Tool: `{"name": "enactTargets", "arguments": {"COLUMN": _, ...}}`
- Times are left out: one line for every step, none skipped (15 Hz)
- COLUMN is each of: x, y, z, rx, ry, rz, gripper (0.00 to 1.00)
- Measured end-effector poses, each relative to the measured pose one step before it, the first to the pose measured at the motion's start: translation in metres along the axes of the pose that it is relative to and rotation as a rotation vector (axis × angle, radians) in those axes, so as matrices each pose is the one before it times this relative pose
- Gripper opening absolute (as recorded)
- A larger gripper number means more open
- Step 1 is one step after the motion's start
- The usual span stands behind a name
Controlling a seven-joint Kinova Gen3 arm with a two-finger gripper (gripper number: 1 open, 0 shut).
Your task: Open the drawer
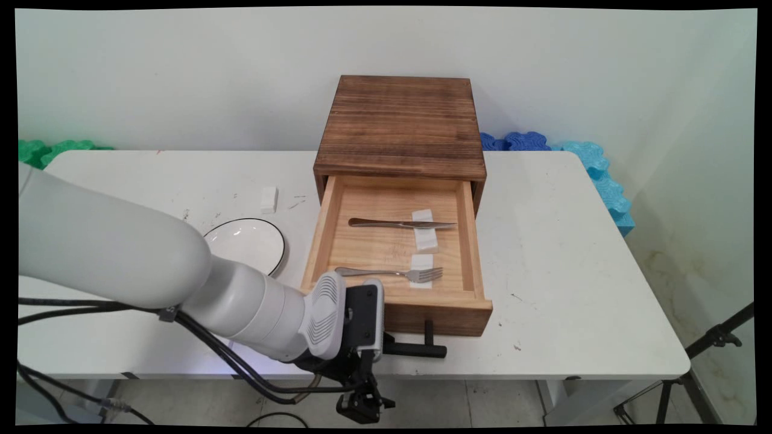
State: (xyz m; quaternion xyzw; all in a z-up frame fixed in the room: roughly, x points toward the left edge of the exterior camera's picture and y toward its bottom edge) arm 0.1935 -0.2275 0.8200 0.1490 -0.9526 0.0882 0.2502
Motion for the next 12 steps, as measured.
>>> {"name": "enactTargets", "arguments": {"x": -0.00011, "y": 0.00098, "z": -0.00042, "rx": -0.00082, "ry": 0.00037, "rz": -0.00076, "gripper": 1.0}}
{"name": "enactTargets", "arguments": {"x": -0.0001, "y": 0.00132, "z": -0.00058, "rx": -0.00114, "ry": 0.00065, "rz": -0.0008, "gripper": 1.0}}
{"name": "enactTargets", "arguments": {"x": -0.00004, "y": 0.00086, "z": -0.00037, "rx": -0.00084, "ry": 0.00048, "rz": -0.00037, "gripper": 1.0}}
{"name": "enactTargets", "arguments": {"x": -0.00015, "y": 0.00125, "z": -0.00057, "rx": -0.00114, "ry": 0.00061, "rz": -0.0005, "gripper": 1.0}}
{"name": "enactTargets", "arguments": {"x": -0.00006, "y": 0.00066, "z": -0.00034, "rx": -0.0006, "ry": 0.00041, "rz": -0.00034, "gripper": 1.0}}
{"name": "enactTargets", "arguments": {"x": 0.00007, "y": 0.00083, "z": -0.00048, "rx": -0.00068, "ry": 0.00083, "rz": 0.00004, "gripper": 1.0}}
{"name": "enactTargets", "arguments": {"x": -0.0001, "y": 0.00052, "z": -0.00045, "rx": -0.00051, "ry": 0.00054, "rz": -0.00001, "gripper": 1.0}}
{"name": "enactTargets", "arguments": {"x": -0.00005, "y": 0.00073, "z": -0.0007, "rx": -0.00052, "ry": 0.00107, "rz": -0.00004, "gripper": 1.0}}
{"name": "enactTargets", "arguments": {"x": 0.00009, "y": 0.00069, "z": -0.00088, "rx": -0.00049, "ry": 0.00146, "rz": 0.0005, "gripper": 1.0}}
{"name": "enactTargets", "arguments": {"x": 0.0001, "y": 0.00044, "z": -0.00078, "rx": -0.00025, "ry": 0.00134, "rz": 0.00051, "gripper": 1.0}}
{"name": "enactTargets", "arguments": {"x": 0.00022, "y": 0.00047, "z": -0.00116, "rx": -0.00009, "ry": 0.00196, "rz": 0.00138, "gripper": 1.0}}
{"name": "enactTargets", "arguments": {"x": 0.00019, "y": 0.00026, "z": -0.00102, "rx": -0.00002, "ry": 0.00158, "rz": 0.00198, "gripper": 1.0}}
